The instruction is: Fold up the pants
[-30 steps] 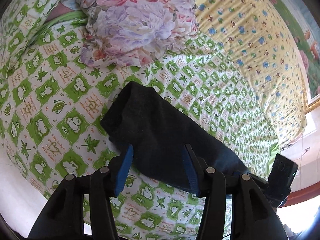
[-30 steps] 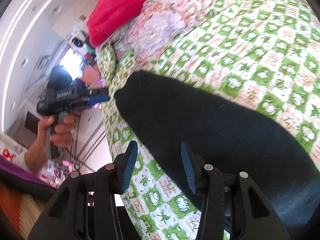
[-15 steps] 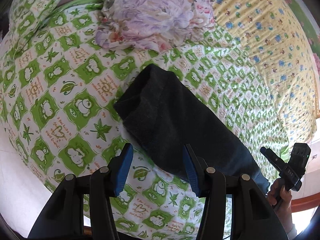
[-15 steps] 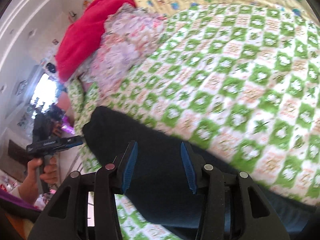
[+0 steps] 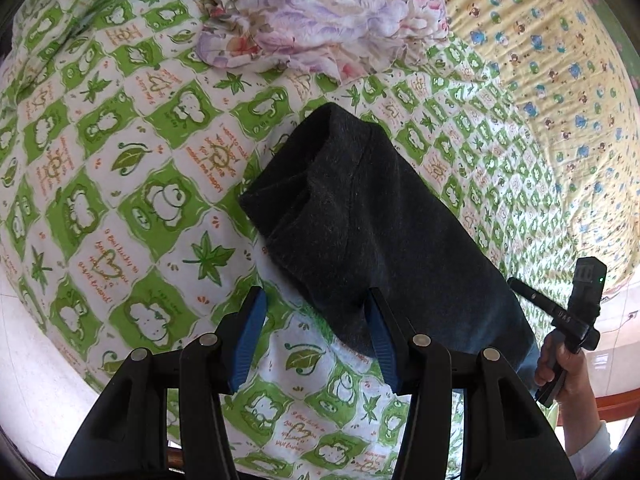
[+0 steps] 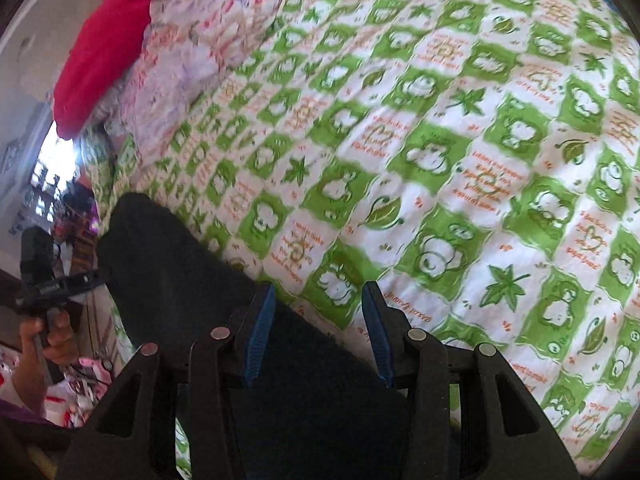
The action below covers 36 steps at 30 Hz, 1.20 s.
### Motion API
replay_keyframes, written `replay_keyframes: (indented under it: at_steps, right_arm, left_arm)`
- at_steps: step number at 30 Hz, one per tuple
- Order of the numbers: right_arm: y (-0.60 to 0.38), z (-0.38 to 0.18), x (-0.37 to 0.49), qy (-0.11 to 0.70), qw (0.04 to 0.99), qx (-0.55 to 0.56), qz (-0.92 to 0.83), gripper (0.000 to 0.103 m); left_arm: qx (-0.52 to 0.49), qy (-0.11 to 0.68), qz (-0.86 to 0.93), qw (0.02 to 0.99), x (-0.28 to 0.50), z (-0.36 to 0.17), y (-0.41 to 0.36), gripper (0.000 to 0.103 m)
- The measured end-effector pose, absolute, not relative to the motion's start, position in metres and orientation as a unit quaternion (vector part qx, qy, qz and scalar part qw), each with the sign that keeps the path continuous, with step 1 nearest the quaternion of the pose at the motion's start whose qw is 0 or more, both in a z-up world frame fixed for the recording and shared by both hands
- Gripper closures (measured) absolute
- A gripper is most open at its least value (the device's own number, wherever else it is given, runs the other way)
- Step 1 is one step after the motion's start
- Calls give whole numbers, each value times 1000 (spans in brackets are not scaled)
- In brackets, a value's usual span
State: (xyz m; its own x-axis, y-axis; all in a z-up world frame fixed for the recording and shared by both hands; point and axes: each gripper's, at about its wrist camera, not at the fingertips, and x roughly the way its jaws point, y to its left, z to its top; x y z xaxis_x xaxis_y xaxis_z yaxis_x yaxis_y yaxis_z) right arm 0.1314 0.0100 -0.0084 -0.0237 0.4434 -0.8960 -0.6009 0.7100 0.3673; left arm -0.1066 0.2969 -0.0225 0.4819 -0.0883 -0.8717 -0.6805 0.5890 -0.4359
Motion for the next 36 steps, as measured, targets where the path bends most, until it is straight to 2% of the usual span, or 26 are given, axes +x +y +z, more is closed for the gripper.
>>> replay_keyframes:
  at_steps: [10, 16, 24, 27, 28, 31, 32, 33, 34, 36]
  right_arm:
    - [38, -8, 87, 594, 653, -195, 428, 57]
    - [46, -16, 95, 613, 623, -210, 439, 57]
    - [93, -26, 104, 591, 592, -256, 484, 57]
    - [101, -31, 103, 600, 571, -241, 506, 71]
    - [102, -31, 101, 605, 559, -230, 518, 85]
    - [100, -31, 96, 607, 565, -226, 510, 87]
    - [98, -30, 97, 609, 571, -218, 505, 90]
    - [97, -27, 97, 605, 581, -214, 500, 91]
    - [94, -23, 96, 600, 592, -212, 494, 96]
    - [88, -8, 96, 584, 623, -207, 478, 98]
  left_arm:
    - [-407, 477, 193, 755, -84, -39, 304, 53]
    - [-398, 478, 189, 760, -71, -43, 306, 53]
    - [-396, 474, 187, 764, -71, -46, 305, 53]
    - [-402, 469, 185, 765, -74, -46, 307, 54]
    - [-404, 466, 185, 765, -75, -47, 307, 54]
    - [-417, 455, 185, 765, -75, -49, 309, 54]
    - [-419, 451, 186, 766, -75, -49, 310, 59]
    - [-420, 448, 185, 767, -75, -48, 311, 71]
    - [-420, 446, 183, 769, -75, -47, 311, 75]
    - [-407, 438, 177, 782, -72, -36, 308, 83]
